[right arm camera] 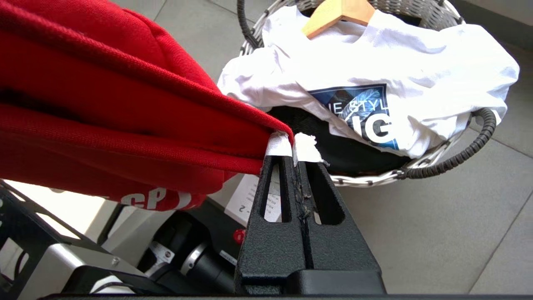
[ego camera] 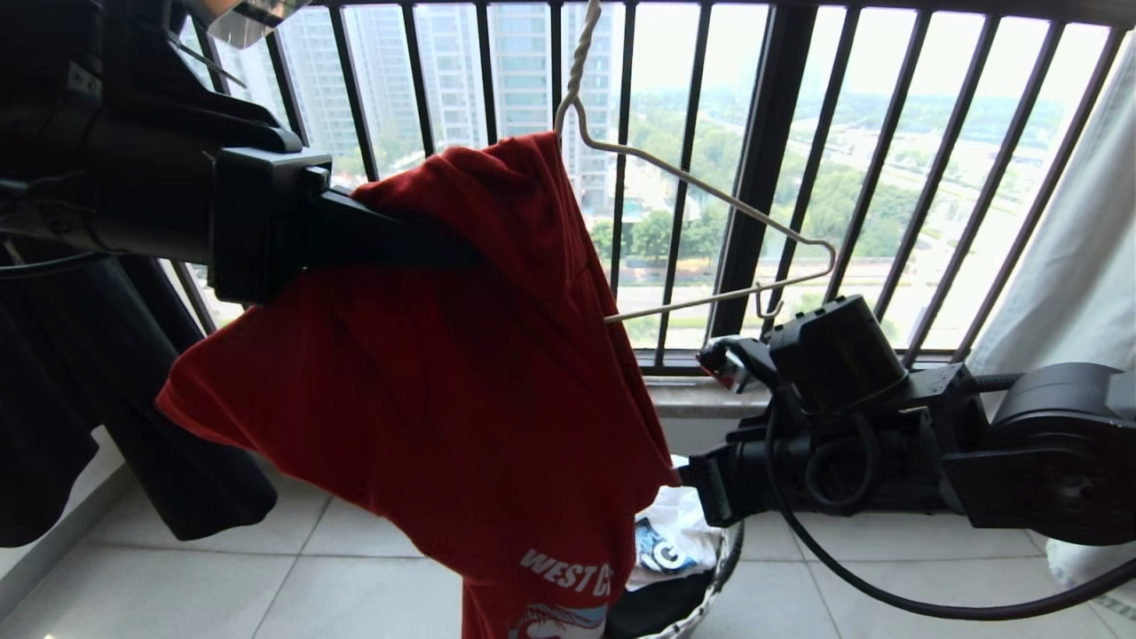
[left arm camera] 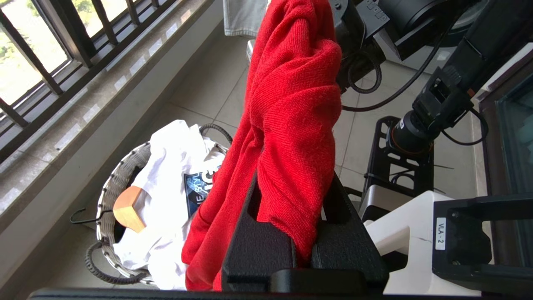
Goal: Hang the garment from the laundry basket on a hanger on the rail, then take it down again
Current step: Hang the clothes on the clothes rack
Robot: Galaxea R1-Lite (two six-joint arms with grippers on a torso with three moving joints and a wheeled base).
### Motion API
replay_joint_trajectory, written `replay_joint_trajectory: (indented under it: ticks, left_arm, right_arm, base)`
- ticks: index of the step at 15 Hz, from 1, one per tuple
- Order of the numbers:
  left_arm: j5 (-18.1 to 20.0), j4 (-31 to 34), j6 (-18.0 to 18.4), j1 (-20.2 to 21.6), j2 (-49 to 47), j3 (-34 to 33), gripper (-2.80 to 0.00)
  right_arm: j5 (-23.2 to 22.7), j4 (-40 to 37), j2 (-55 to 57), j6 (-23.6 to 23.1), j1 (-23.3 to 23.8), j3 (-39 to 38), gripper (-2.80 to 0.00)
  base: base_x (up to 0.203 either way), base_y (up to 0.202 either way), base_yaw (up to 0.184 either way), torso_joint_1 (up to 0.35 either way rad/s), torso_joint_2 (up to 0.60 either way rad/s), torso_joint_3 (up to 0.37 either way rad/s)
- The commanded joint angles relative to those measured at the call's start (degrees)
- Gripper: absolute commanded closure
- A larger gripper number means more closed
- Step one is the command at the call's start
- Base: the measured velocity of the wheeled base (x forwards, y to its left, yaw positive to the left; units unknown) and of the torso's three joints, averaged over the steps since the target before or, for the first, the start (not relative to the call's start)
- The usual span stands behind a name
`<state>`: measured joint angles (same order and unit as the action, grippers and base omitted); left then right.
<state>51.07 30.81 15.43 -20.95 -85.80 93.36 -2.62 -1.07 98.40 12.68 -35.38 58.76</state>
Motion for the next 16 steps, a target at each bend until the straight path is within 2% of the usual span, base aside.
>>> replay_joint_trajectory:
  ticks: [1, 9, 16]
  left_arm:
    - [0.26, 0.21, -0.03, 1.3, 0.37, -0.22, 0.0]
    - [0.44, 0.22, 0.39, 3.9, 1.25, -2.76, 0.0]
    - [0.61, 0.13, 0.59, 3.81, 1.6, -6.09, 0.0]
  right_arm:
    - [0.5, 0.02, 0.09, 0.06, 0.96, 0.47, 0.0]
    - [0.45, 0.08, 0.31, 0.09, 8.96, 4.29, 0.0]
    - [0.16, 0.19, 0.65, 0.33, 12.53, 6.72, 0.0]
  base:
    - [0.0, 0.0, 0.0, 0.0, 0.0, 0.0]
    - [0.0, 0.0, 0.0, 0.0, 0.0, 0.0]
    - [0.0, 0.0, 0.0, 0.0, 0.0, 0.0]
